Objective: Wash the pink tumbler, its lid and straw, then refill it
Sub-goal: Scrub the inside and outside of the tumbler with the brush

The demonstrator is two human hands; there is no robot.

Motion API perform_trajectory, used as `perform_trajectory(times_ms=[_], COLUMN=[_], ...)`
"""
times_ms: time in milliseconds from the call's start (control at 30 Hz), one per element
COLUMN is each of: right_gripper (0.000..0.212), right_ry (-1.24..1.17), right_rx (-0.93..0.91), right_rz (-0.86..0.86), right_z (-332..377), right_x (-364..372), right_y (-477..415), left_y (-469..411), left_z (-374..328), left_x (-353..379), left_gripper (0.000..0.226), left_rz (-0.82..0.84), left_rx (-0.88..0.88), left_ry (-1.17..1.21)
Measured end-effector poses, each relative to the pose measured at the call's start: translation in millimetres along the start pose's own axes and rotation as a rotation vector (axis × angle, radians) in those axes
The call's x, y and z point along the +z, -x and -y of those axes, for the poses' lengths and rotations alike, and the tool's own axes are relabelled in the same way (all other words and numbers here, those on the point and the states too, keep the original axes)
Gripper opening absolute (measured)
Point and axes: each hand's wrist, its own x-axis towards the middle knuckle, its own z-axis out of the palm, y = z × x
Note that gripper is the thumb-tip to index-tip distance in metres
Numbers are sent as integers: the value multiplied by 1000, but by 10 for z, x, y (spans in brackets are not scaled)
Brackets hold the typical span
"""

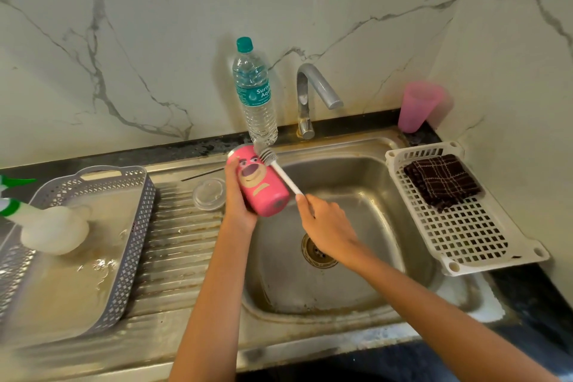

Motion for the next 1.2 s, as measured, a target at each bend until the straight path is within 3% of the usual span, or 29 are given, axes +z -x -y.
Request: perform_trajectory(times_ms=[67,200,467,733,1000,1200], right_gripper=[47,44,46,46,47,49], right_ry=[52,84,80,45,30,19], right_rx=[-6,1,-30,12,6,33], right_rz=[28,18,33,12,102,37], right_z=[-49,-71,-29,-54,-154,-25], right_x=[41,-38,-68,-71,-109,-200], right_y=[133,225,12,-12,192,-125], left_y=[-59,-43,-41,69,-49,183], left_z=[-102,-131,-27,52,-72,158], left_x=[-45,-70,2,-8,-42,102], left_gripper=[52,45,56,49,62,48], left_rz=[-79,-82,-106,-22,-198,-48], left_rx=[13,-13,3,-10,68,-18], left_ry=[23,-24,68,-8,169,71])
